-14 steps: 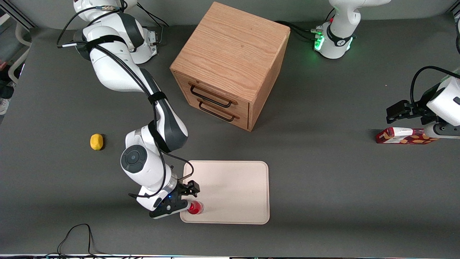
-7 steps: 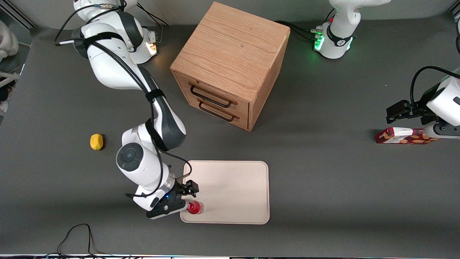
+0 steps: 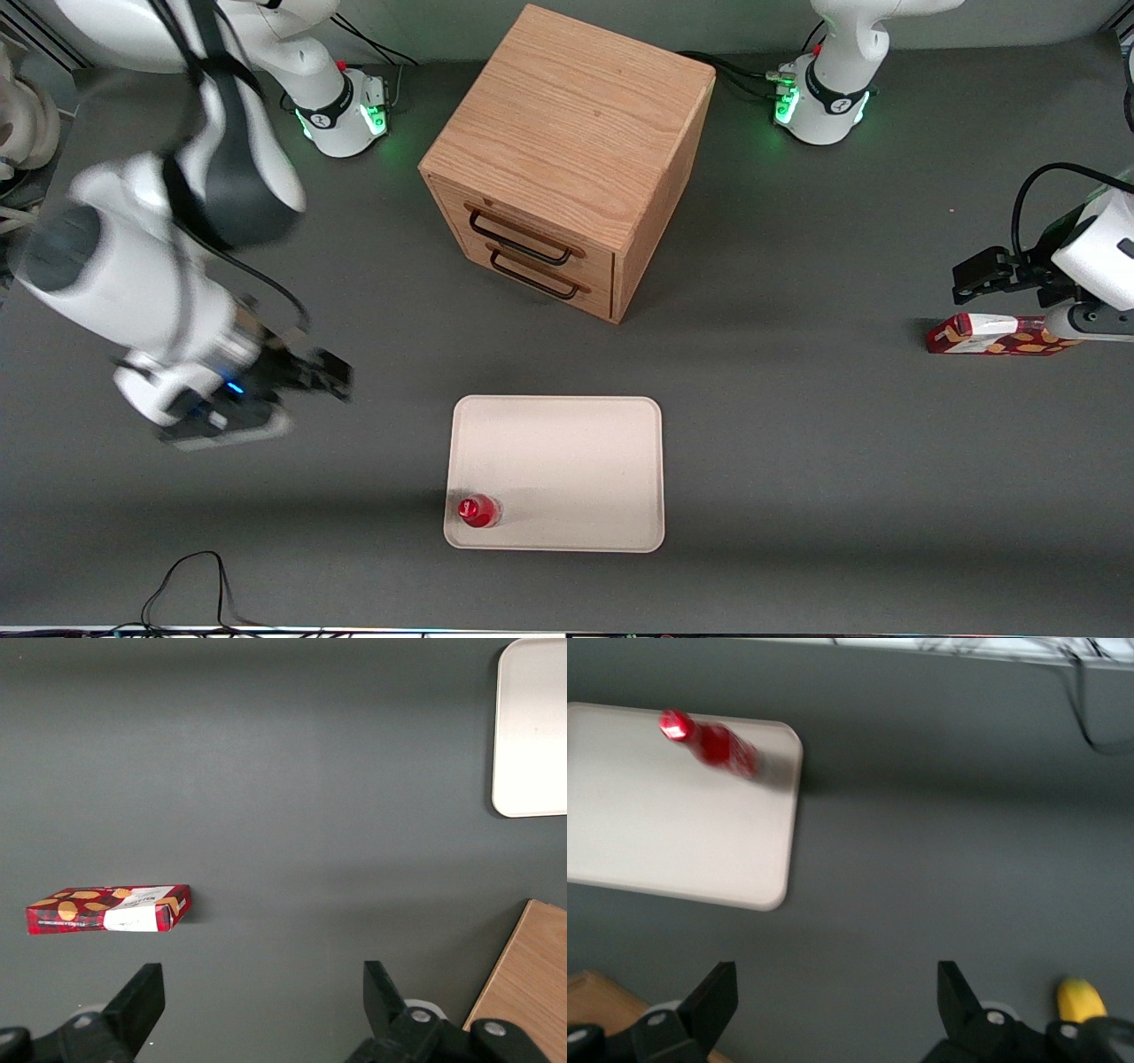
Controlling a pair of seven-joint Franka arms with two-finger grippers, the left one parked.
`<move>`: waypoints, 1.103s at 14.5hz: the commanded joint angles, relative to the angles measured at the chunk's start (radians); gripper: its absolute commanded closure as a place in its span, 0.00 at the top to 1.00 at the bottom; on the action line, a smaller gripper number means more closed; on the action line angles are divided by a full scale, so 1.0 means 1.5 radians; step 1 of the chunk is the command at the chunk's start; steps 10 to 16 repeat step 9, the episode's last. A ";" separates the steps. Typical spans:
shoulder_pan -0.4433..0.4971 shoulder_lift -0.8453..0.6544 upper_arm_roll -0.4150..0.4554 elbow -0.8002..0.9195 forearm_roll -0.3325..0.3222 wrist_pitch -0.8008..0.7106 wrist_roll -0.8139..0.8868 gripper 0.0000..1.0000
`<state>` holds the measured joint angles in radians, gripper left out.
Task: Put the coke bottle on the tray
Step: 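Open the right gripper and withdraw it from the tray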
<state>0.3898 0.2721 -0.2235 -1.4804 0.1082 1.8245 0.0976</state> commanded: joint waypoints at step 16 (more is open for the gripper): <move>-0.015 -0.187 -0.087 -0.108 -0.067 -0.143 0.007 1.00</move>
